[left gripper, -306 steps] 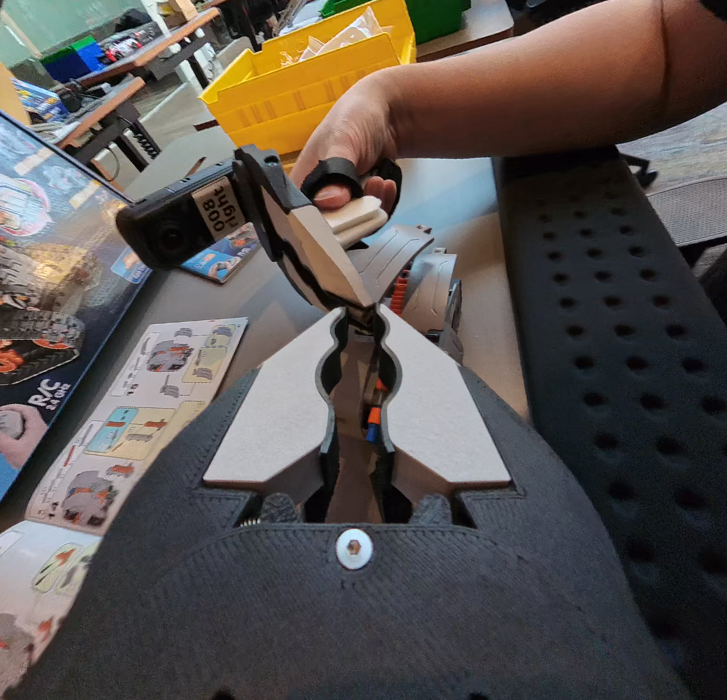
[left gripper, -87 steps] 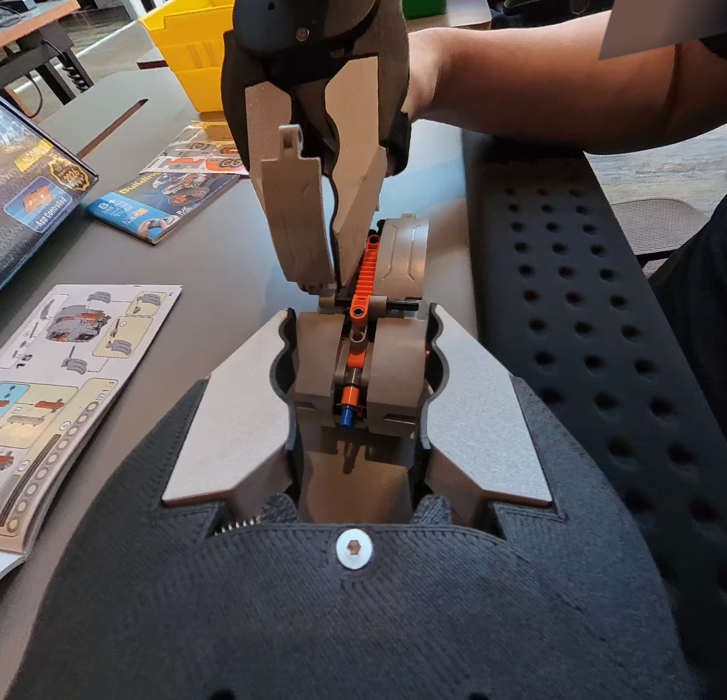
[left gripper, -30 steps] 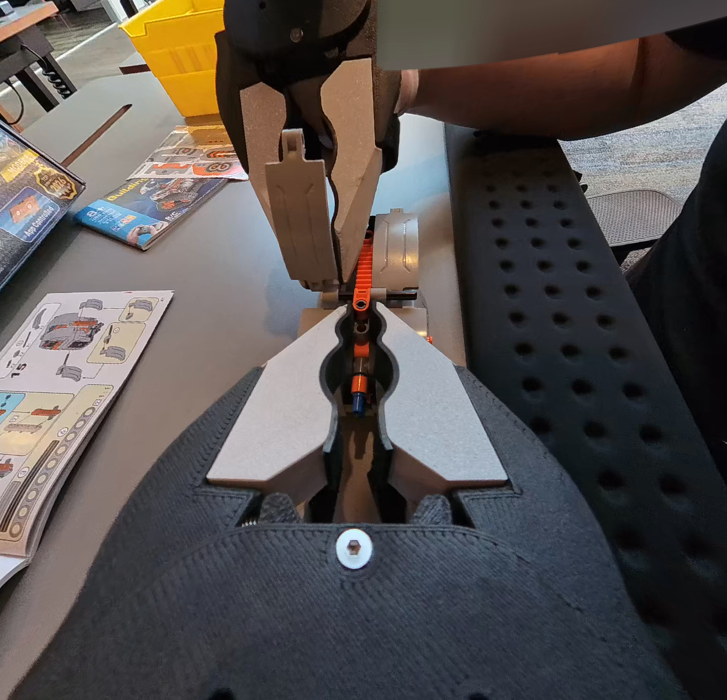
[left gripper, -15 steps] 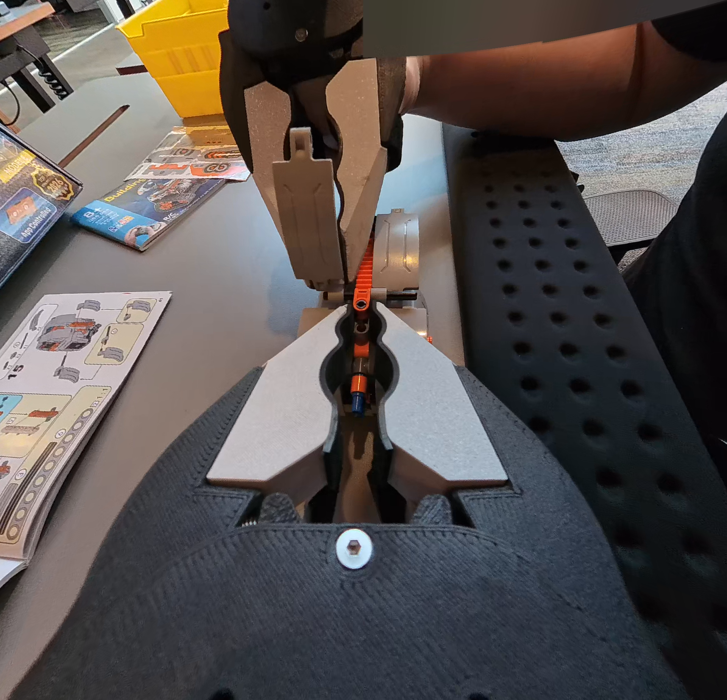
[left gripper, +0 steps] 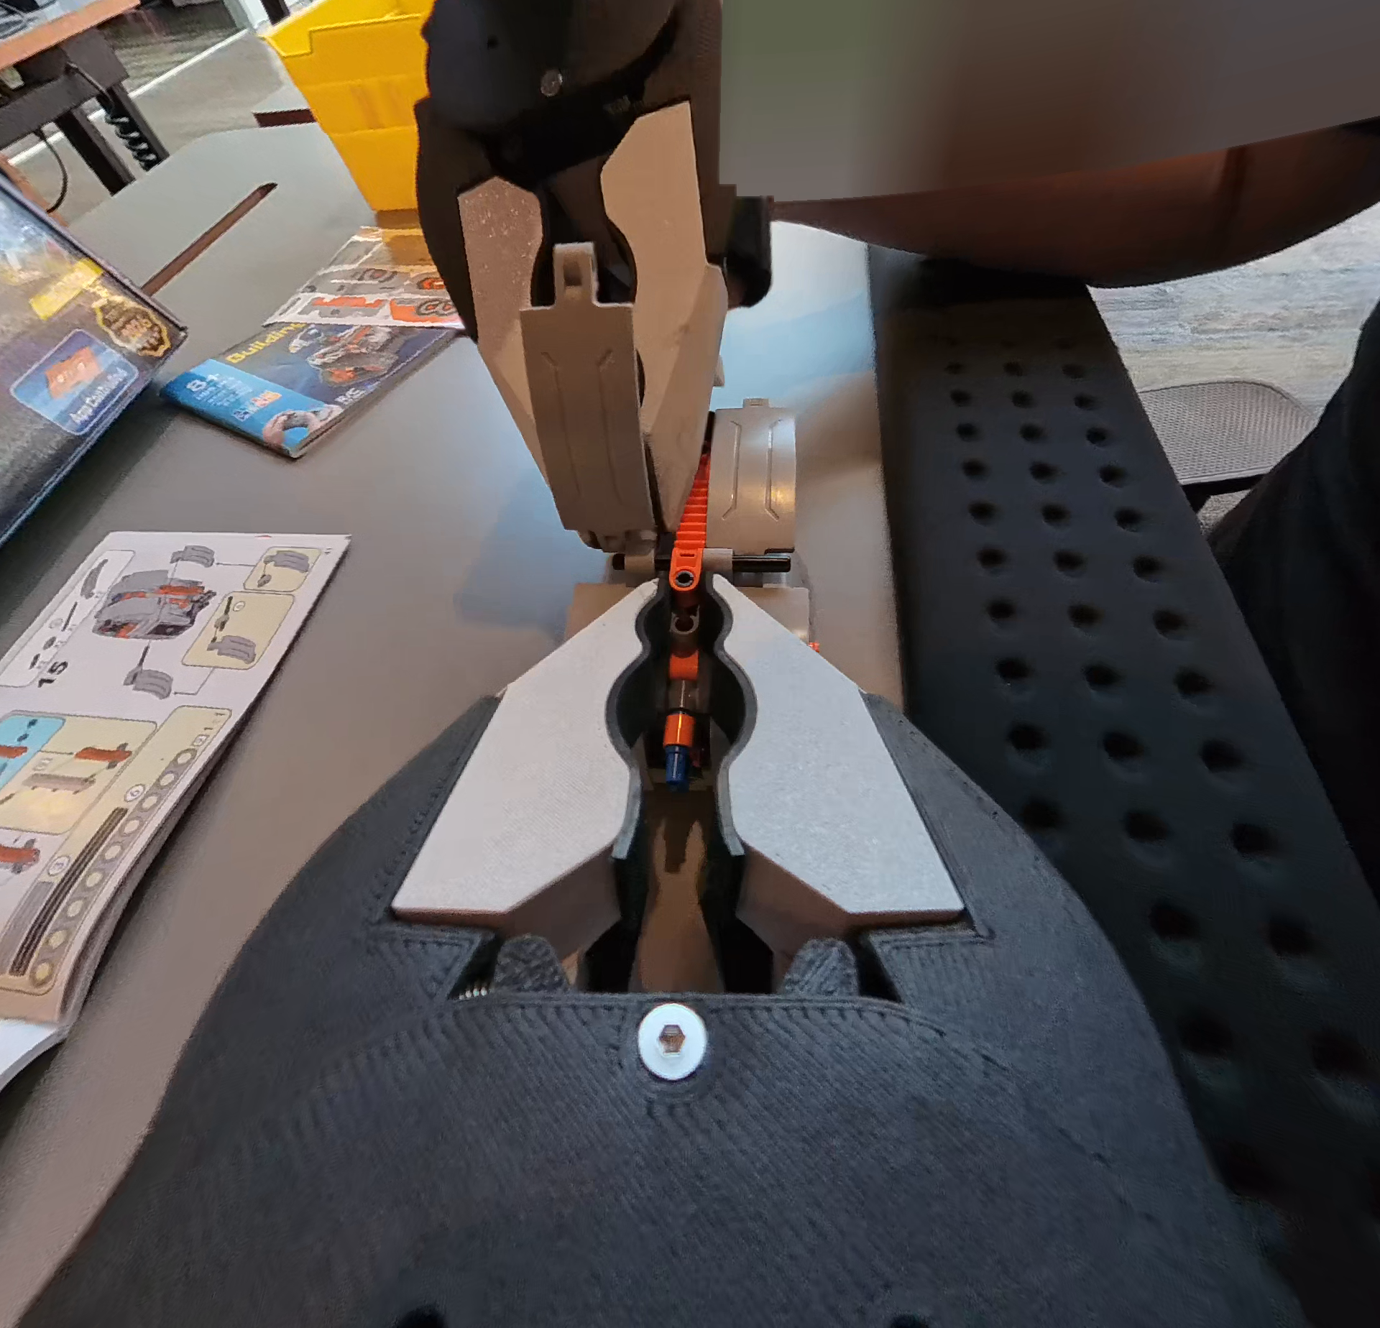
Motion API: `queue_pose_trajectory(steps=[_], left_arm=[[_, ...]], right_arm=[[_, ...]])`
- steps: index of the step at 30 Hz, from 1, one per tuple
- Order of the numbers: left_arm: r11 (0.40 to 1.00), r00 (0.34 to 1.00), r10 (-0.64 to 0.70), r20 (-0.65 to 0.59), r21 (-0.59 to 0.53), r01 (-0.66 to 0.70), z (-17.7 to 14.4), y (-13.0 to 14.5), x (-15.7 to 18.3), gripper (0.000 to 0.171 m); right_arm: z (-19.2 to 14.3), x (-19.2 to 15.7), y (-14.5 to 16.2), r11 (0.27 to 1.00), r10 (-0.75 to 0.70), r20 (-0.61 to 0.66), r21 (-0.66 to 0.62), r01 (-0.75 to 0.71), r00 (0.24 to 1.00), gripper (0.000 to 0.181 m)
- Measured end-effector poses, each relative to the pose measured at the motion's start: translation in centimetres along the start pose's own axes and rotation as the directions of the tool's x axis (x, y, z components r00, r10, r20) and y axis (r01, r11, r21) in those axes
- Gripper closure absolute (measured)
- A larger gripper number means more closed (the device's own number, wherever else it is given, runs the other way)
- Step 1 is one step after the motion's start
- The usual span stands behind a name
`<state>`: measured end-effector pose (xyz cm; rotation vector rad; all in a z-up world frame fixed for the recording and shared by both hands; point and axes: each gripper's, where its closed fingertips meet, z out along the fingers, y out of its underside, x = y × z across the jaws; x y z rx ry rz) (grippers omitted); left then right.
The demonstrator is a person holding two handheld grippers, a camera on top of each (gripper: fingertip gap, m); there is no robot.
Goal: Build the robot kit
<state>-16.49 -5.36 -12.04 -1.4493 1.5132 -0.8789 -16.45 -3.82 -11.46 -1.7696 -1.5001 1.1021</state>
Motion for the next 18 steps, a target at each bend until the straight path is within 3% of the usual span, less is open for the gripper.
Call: queue_pose_trajectory(steps=[2,6,11,13,18], left_arm=[[1.000,1.000,-0.011,0.026,-0.001,0.011,-0.2,0.1,-0.5,0.166],[1.000,1.000,-0.017,0.026,0.005,0.017,-0.1,0.1,-0.5,0.166],[1.000,0.999,-0.030,0.039,0.007,0.030,-0.2,0.2,-0.8,0.166],[0.999,0.999,-0.041,0.033,0.010,0.041,-0.2,0.1,-0.8,0.166],[0.999,0.999,-0.040,0.033,0.011,0.040,-0.2,0.1,-0.8,0.166]], right_arm=[[0.2,-0.6,-0.3,0.999,0.036,0.043,0.008,-0.036,0.998,0.139],[0.3,-0.2,0.0,0.998,-0.057,-0.044,-0.036,0.056,0.997,0.147],[0.5,-1.7,-0.1,0.999,-0.027,0.004,-0.028,0.027,1.000,0.109],[0.7,-1.6,0.1,0.995,-0.081,-0.048,-0.057,0.079,0.996,0.109],[0.8,-0.6,0.3,0.981,-0.174,-0.175,-0.113,0.156,0.969,0.128]])
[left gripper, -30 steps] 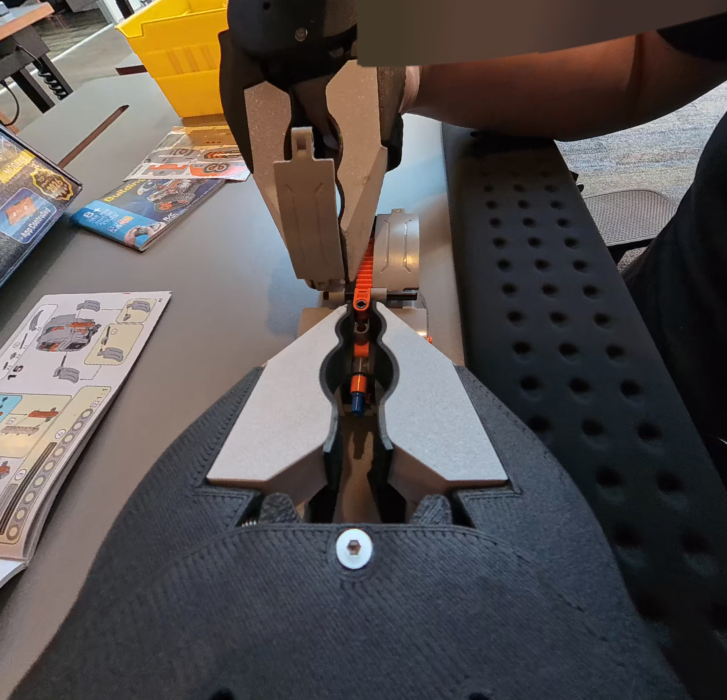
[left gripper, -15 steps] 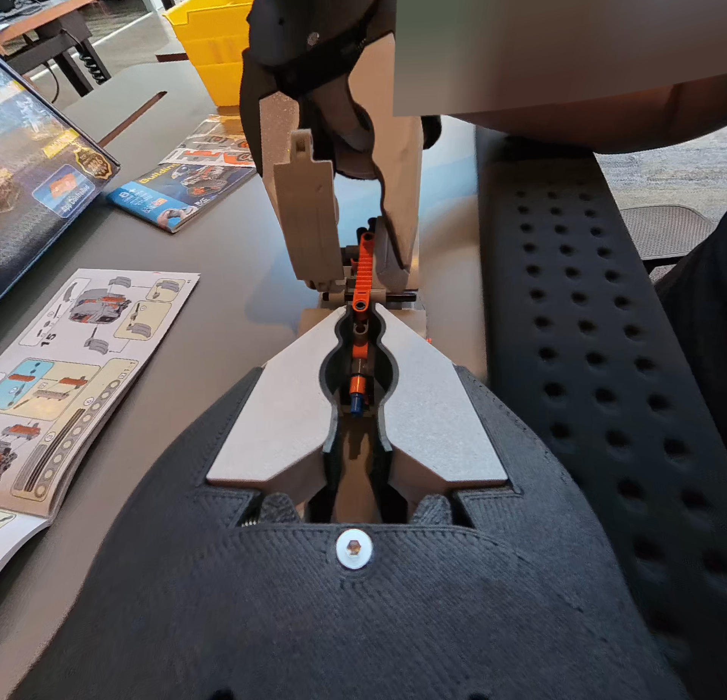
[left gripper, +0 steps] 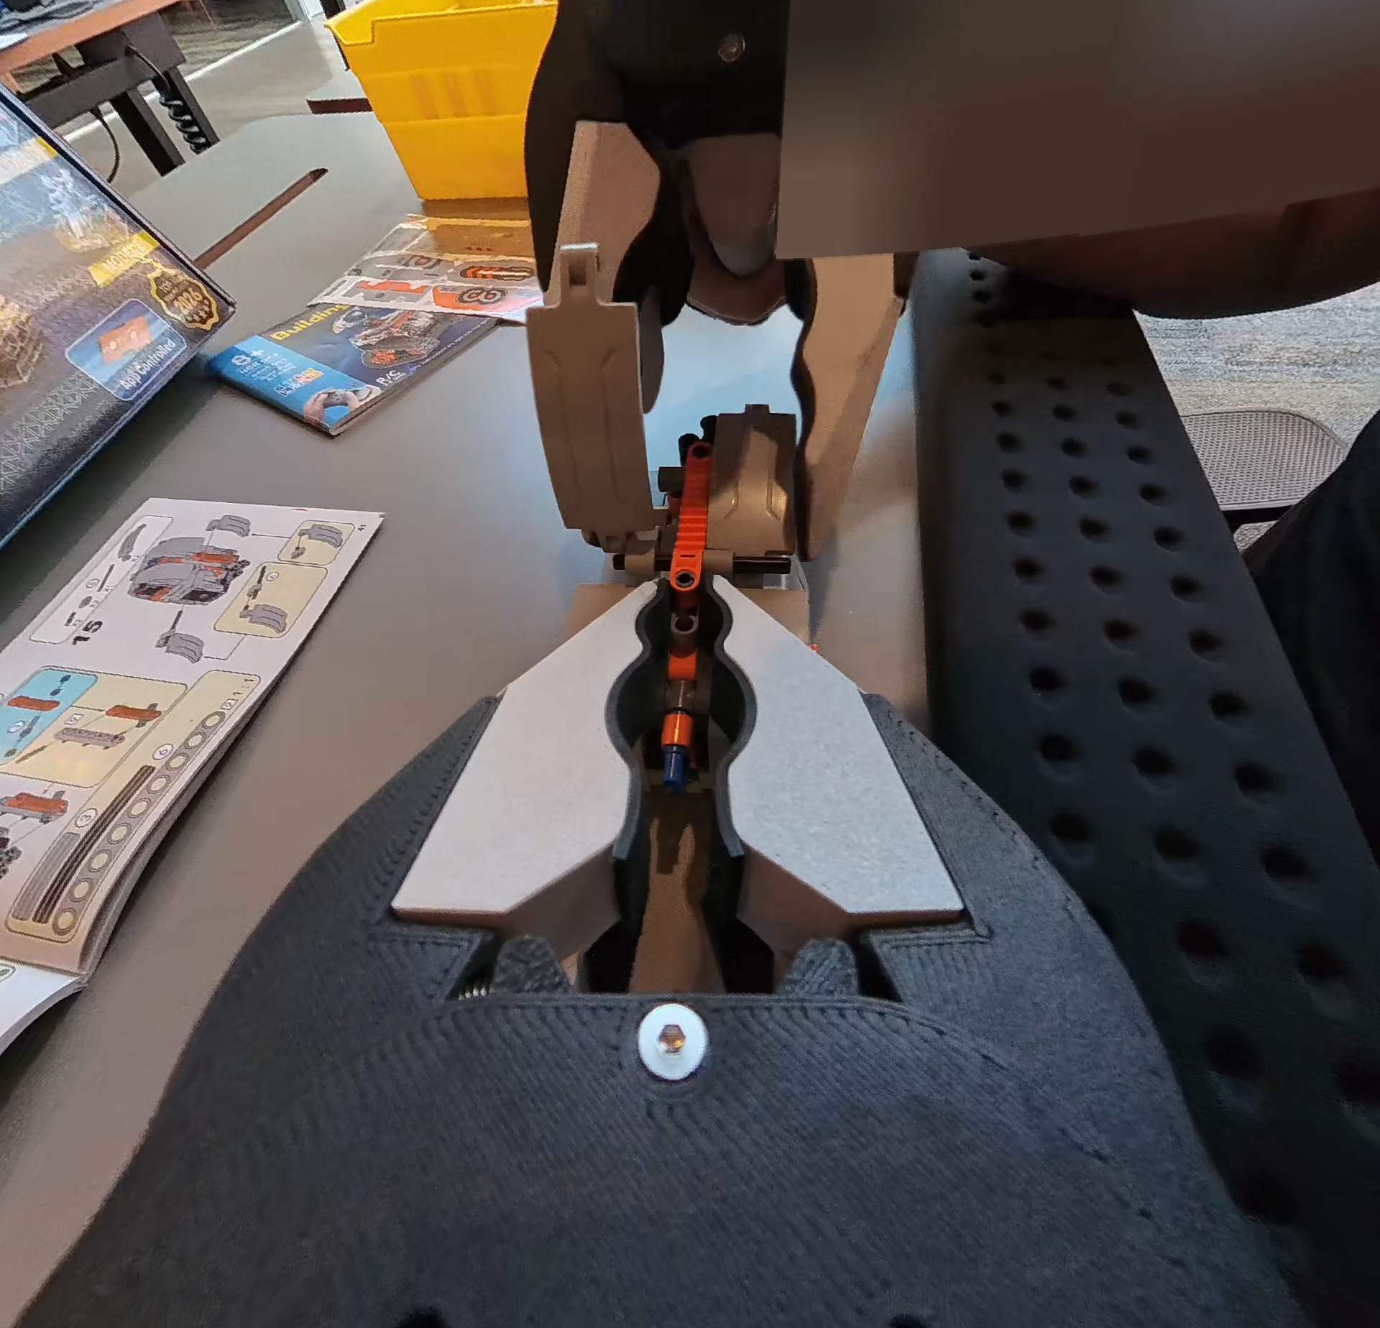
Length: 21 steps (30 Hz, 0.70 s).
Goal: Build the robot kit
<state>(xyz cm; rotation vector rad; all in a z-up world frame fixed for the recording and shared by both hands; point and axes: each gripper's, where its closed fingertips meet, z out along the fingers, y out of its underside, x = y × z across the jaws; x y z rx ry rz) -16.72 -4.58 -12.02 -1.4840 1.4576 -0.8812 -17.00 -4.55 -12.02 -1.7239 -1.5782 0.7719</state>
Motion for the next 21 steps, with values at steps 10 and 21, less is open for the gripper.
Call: queue_pose_trajectory(steps=[10,21], left_arm=[[1.000,1.000,-0.003,-0.004,0.001,0.003,0.00,0.01,0.02,0.166],[1.000,1.000,0.005,0.010,0.010,-0.005,-0.01,-0.06,-0.03,0.166]], right_arm=[[-0.01,0.03,0.05,0.999,-0.038,-0.022,-0.014,0.038,0.999,0.129],[0.02,0.11,0.06,1.000,-0.011,-0.008,-0.005,0.011,1.000,0.129]])
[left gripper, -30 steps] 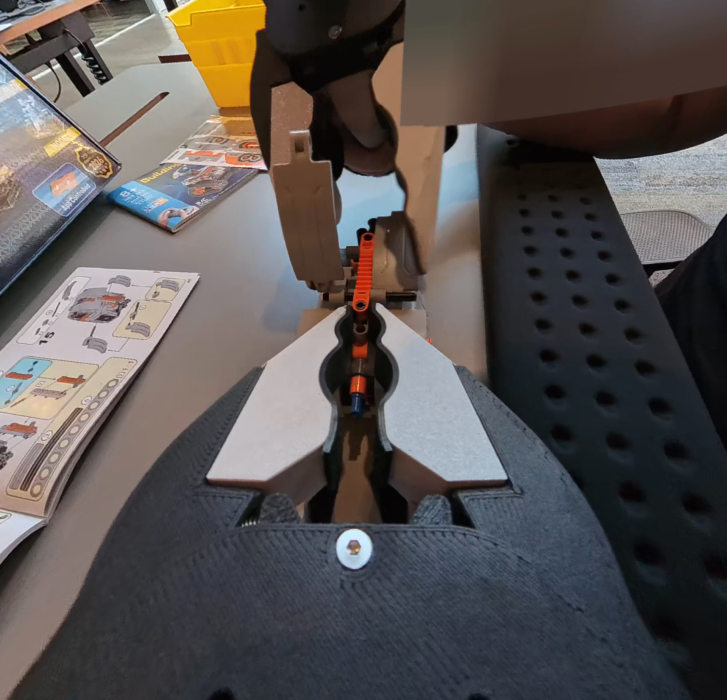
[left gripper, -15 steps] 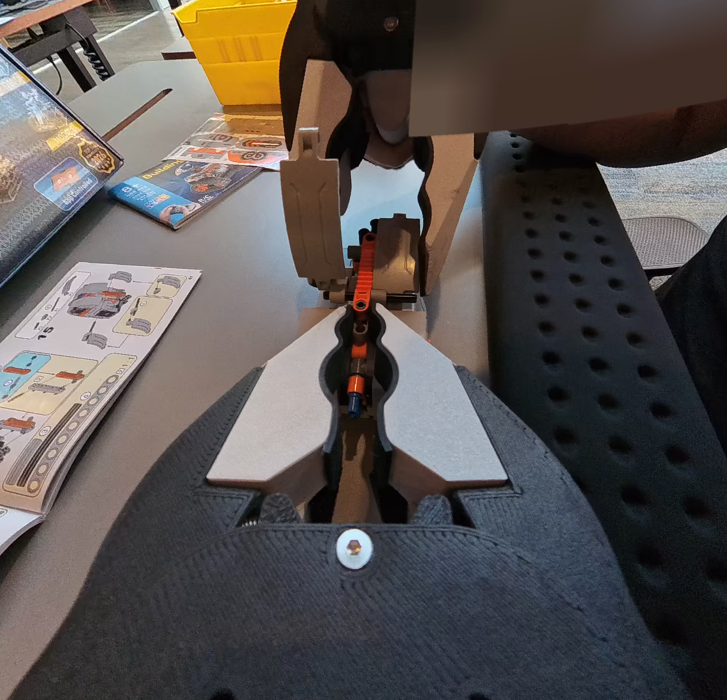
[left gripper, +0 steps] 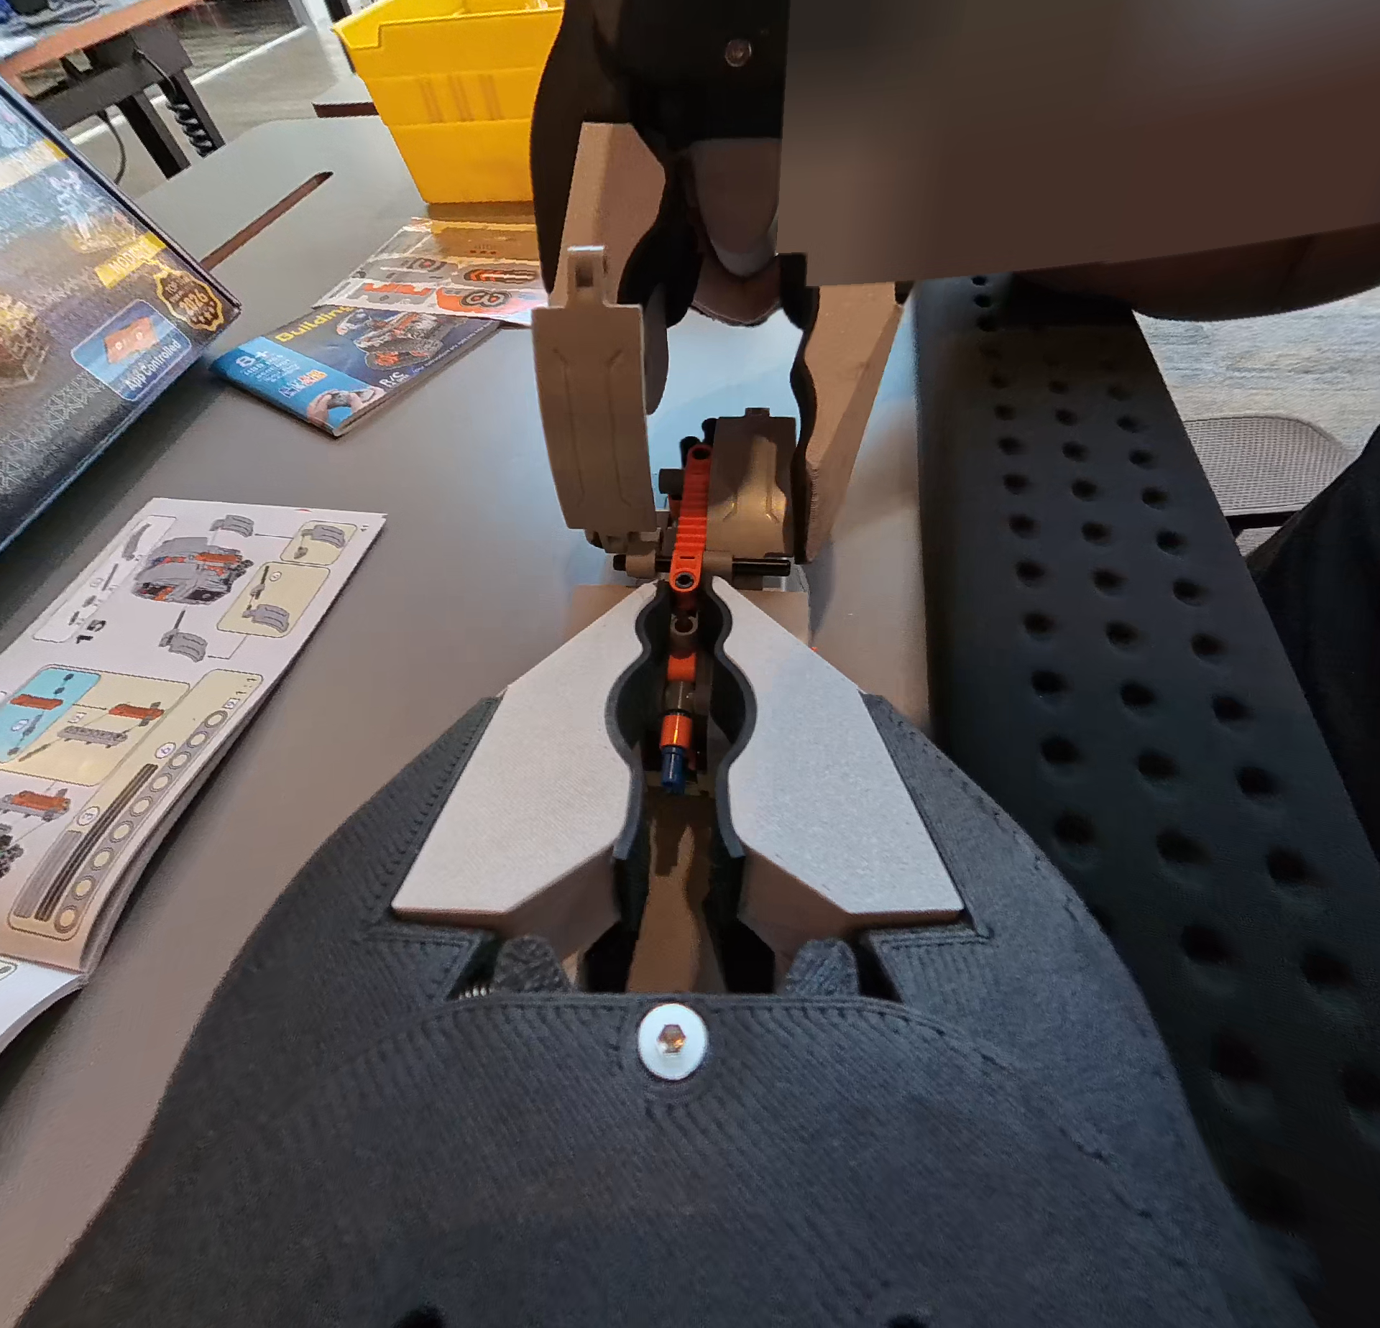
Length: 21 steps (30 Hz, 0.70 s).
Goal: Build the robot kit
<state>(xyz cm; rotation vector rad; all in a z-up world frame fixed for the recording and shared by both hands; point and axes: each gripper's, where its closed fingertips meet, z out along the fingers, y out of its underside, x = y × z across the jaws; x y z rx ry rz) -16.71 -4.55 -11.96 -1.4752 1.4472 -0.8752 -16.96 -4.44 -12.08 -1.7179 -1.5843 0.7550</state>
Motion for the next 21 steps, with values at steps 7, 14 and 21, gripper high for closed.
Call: queue_pose_trajectory(steps=[7,14,21], left_arm=[[1.000,1.000,0.002,0.015,0.023,-0.002,0.0,-0.2,-0.3,0.157],[0.998,0.999,0.041,-0.012,0.046,-0.040,0.1,-0.3,-0.3,0.153],[0.996,0.995,0.052,-0.087,0.070,-0.046,0.0,-0.3,0.0,0.149]], right_arm=[[0.0,0.0,0.0,1.000,0.020,0.013,0.007,-0.020,1.000,0.129],[-0.1,-0.1,0.0,1.000,0.017,0.025,0.013,-0.017,1.000,0.129],[0.0,-0.4,-0.1,1.000,0.013,0.043,0.021,-0.013,0.999,0.129]])
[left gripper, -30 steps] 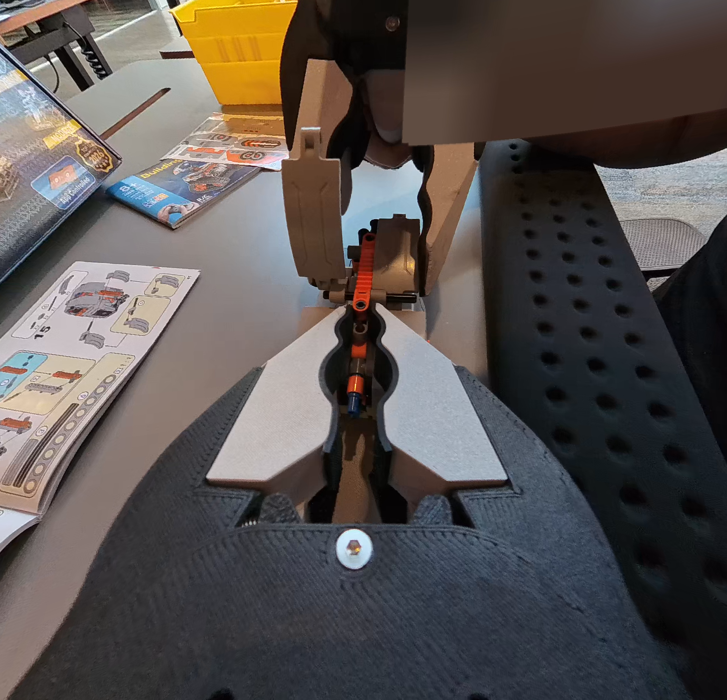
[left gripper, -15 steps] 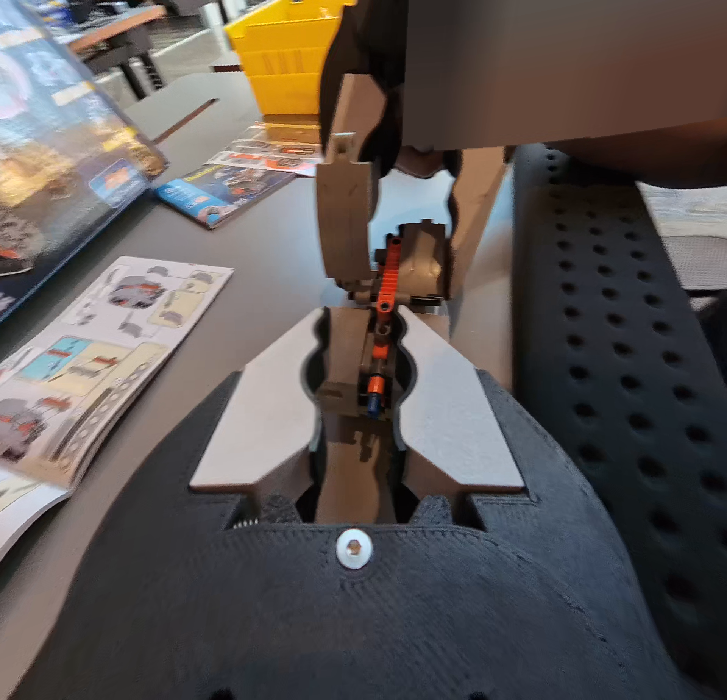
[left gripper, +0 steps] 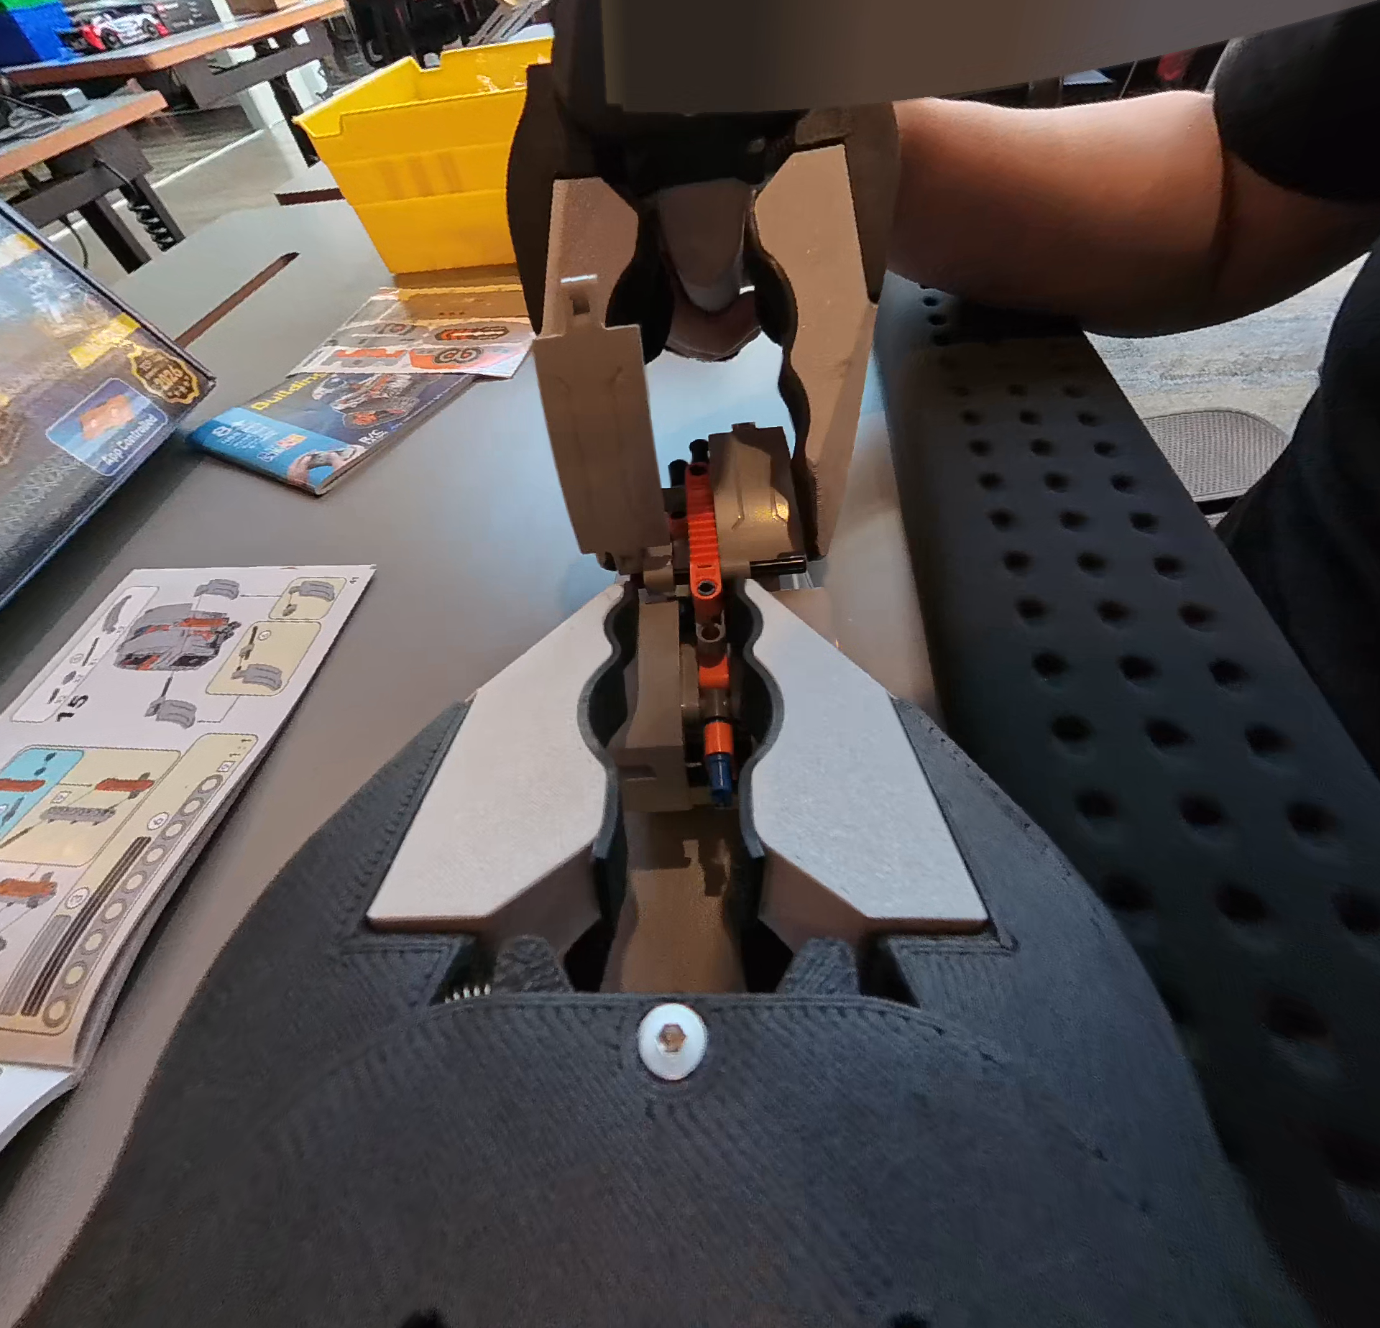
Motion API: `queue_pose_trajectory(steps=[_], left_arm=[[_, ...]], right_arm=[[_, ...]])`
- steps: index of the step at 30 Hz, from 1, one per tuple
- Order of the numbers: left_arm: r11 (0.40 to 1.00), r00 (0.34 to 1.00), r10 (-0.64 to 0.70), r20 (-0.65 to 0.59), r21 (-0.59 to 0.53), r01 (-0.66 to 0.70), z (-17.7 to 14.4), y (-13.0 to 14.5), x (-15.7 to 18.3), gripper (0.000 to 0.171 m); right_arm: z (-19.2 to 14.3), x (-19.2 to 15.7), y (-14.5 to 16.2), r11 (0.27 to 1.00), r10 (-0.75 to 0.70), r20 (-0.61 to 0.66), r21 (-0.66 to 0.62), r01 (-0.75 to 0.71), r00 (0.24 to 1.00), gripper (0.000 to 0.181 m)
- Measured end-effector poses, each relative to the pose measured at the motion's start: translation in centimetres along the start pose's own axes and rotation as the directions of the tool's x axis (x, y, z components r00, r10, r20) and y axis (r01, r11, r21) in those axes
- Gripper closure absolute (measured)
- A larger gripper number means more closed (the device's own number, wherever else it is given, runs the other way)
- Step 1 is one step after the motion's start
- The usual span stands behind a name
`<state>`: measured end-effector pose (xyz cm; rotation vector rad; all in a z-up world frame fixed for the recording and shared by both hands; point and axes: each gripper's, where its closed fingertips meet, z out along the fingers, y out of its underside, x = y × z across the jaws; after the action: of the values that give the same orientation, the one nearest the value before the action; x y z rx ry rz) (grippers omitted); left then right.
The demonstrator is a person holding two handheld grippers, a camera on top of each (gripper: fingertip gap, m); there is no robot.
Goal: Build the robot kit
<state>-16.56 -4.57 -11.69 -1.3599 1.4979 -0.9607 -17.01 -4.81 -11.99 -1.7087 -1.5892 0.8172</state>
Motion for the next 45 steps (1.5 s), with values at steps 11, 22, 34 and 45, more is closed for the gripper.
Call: queue_pose_trajectory(steps=[11,22,34,45], left_arm=[[1.000,0.998,-0.025,-0.056,0.010,0.026,-0.2,0.1,0.1,0.154],[0.999,0.997,-0.029,-0.066,0.016,0.030,-0.2,0.1,0.2,0.155],[0.999,0.998,-0.043,-0.047,0.017,0.044,-0.4,0.1,0.2,0.158],[0.998,0.996,-0.068,0.064,0.002,0.068,-1.6,0.6,-1.4,0.151]], right_arm=[[0.2,-0.2,-0.1,1.000,-0.003,0.004,0.004,0.003,1.000,0.129],[0.2,-0.4,-0.2,1.000,-0.005,0.015,0.012,0.004,1.000,0.131],[0.3,-0.3,-0.3,0.999,0.021,0.039,0.043,-0.023,0.999,0.134],[-0.6,-0.8,0.2,0.994,0.090,0.102,0.048,-0.095,0.991,0.126]])
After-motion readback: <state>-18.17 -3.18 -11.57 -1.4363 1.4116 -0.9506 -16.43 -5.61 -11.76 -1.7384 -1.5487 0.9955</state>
